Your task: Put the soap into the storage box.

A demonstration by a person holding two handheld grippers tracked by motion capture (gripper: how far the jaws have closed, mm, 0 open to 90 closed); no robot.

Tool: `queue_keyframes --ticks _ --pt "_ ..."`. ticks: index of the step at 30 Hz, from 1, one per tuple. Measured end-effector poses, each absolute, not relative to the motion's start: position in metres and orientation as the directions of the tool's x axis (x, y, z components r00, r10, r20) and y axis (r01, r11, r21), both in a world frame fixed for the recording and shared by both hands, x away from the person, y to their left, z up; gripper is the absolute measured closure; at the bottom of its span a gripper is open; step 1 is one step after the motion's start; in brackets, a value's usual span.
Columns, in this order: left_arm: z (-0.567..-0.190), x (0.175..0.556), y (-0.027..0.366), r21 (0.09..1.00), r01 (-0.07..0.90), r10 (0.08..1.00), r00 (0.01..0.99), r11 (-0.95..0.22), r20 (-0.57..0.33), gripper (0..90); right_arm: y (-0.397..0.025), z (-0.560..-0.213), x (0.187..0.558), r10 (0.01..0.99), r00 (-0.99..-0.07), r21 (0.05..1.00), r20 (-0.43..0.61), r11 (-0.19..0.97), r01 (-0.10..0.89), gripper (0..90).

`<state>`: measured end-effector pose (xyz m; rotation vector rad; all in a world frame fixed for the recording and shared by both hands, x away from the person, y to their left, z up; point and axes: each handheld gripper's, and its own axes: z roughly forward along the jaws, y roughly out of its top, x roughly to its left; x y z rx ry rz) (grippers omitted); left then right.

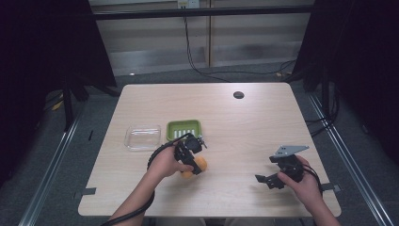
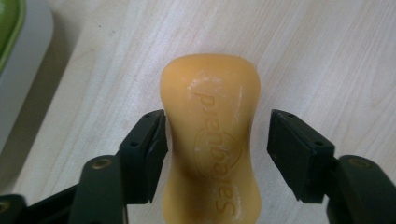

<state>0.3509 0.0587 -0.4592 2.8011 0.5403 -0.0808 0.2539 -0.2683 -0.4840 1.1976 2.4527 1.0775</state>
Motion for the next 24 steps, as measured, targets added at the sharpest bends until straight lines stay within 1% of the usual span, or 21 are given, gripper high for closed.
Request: queue_keyframes --ticks 1,2,3,5,6,7,17,24 --pt "-0.4603 0.3513 0.058 0.264 0.368 0.354 0.93 -0.892 -0.099 38.9 -0.2686 -0.4841 0.2542 0.748 -0.651 0.693 0.129 0.402 0.599 3.2" --pt "-0.461 0.3512 0.0573 0.263 0.374 0.362 0.927 -0.889 -0.097 42.4 -0.269 -0.4838 0.2542 0.747 -0.652 0.692 0.129 0.404 0.598 3.2" --pt "-0.4615 0.3525 0.0567 0.245 0.365 0.351 0.931 -0.898 -0.099 43.0 -0.269 -0.4837 0.2541 0.747 -0.653 0.691 0.129 0.404 0.599 3.2" --pt "-0.462 0.3526 0.0563 0.243 0.364 0.353 0.931 -0.899 -0.09 45.3 -0.2691 -0.4835 0.254 0.747 -0.652 0.691 0.129 0.404 0.599 3.2" --pt "-0.4621 0.3533 0.0562 0.23 0.356 0.344 0.934 -0.906 -0.093 45.3 -0.2691 -0.4835 0.254 0.747 -0.652 0.691 0.129 0.404 0.599 3.2" --pt "-0.4635 0.3525 0.0552 0.226 0.37 0.357 0.929 -0.901 -0.096 45.9 -0.269 -0.4834 0.2539 0.747 -0.652 0.692 0.128 0.404 0.598 3.2" --pt "-0.4648 0.3525 0.0545 0.217 0.383 0.368 0.924 -0.898 -0.108 47.2 -0.2687 -0.4824 0.2536 0.748 -0.652 0.694 0.122 0.406 0.595 3.2" --pt "-0.4687 0.3513 0.0539 0.218 0.381 0.37 0.924 -0.898 -0.092 48.2 -0.2688 -0.4821 0.2535 0.746 -0.654 0.692 0.122 0.408 0.595 3.2"
